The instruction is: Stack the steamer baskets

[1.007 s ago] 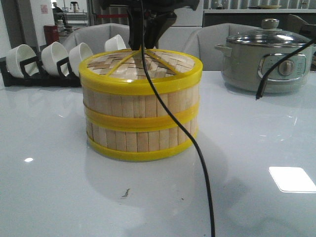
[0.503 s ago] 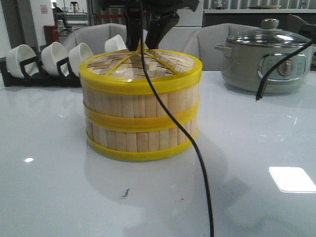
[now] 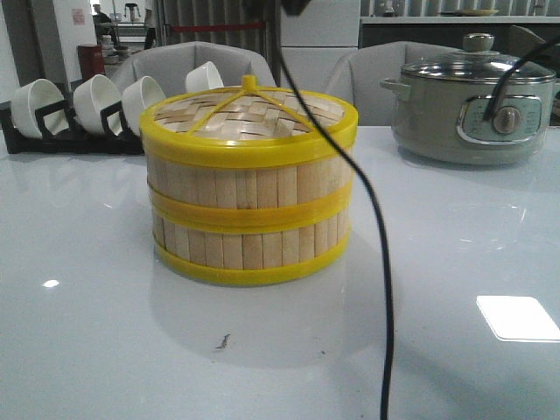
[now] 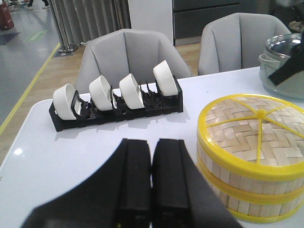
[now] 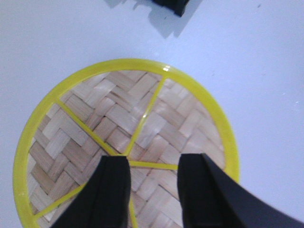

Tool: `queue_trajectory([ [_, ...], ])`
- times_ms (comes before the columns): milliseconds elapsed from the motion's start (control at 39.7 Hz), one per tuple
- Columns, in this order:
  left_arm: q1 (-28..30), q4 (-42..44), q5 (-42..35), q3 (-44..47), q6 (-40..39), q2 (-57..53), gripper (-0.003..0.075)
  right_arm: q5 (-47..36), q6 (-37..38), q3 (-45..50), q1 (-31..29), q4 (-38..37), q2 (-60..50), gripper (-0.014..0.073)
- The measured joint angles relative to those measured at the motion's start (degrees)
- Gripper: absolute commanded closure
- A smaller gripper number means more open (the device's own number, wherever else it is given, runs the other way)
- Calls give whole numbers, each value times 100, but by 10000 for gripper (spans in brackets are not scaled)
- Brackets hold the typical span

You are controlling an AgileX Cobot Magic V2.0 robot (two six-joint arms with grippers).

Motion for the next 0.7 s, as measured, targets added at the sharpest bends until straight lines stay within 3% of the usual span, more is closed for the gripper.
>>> queue_trajectory([
  [226, 0, 0, 0, 0, 0, 0, 633, -548, 0, 1222, -460, -32, -1391, 232],
  [705, 0, 0, 0, 0, 0, 0, 633, -3000, 0, 5934, -2383, -54, -5479, 232],
])
